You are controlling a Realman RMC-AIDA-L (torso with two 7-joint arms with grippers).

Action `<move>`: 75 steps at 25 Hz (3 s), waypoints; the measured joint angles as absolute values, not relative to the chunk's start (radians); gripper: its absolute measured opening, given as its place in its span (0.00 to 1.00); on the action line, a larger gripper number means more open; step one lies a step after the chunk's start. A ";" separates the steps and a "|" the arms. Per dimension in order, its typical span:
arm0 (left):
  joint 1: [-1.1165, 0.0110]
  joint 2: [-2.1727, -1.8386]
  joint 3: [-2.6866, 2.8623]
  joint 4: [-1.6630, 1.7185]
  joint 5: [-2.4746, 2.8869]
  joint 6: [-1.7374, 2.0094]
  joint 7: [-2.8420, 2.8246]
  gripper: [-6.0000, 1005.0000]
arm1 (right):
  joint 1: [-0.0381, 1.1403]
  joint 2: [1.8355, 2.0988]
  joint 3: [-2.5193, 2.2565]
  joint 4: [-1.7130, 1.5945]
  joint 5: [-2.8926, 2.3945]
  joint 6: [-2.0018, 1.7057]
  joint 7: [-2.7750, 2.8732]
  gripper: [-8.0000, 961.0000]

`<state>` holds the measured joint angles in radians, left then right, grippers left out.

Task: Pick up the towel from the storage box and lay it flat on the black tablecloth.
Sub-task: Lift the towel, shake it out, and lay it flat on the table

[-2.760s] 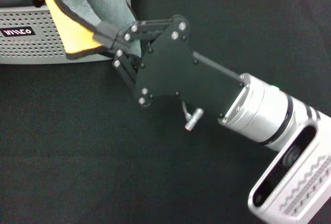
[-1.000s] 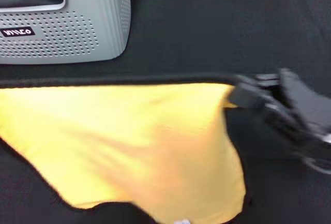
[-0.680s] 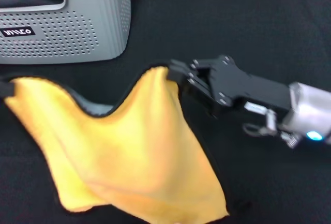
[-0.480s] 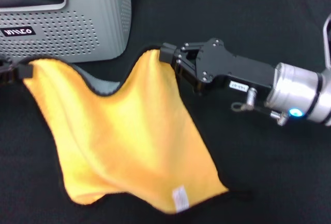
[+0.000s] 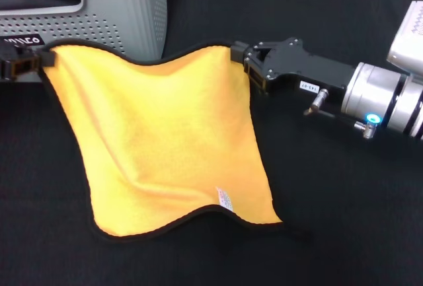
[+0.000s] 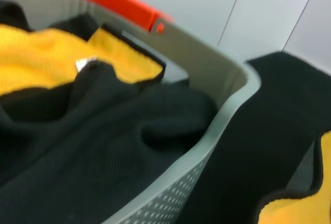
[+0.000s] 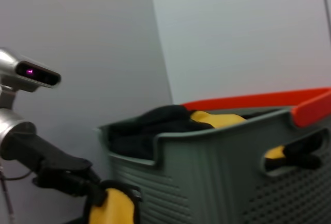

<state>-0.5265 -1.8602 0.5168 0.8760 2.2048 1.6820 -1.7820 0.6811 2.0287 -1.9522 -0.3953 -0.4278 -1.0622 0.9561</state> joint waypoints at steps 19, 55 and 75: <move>-0.459 -1.785 0.640 0.859 1.869 2.034 -1.805 0.02 | 0.488 1.949 -1.846 -0.527 -0.450 -1.535 1.049 0.04; -0.188 -1.578 0.951 1.188 1.552 2.042 -2.029 0.02 | 0.295 2.014 -2.000 -0.750 -0.562 -1.448 1.074 0.05; -0.574 -1.788 0.632 0.837 2.249 1.756 -1.868 0.02 | 0.638 2.015 -1.844 -0.360 -0.556 -1.180 1.020 0.06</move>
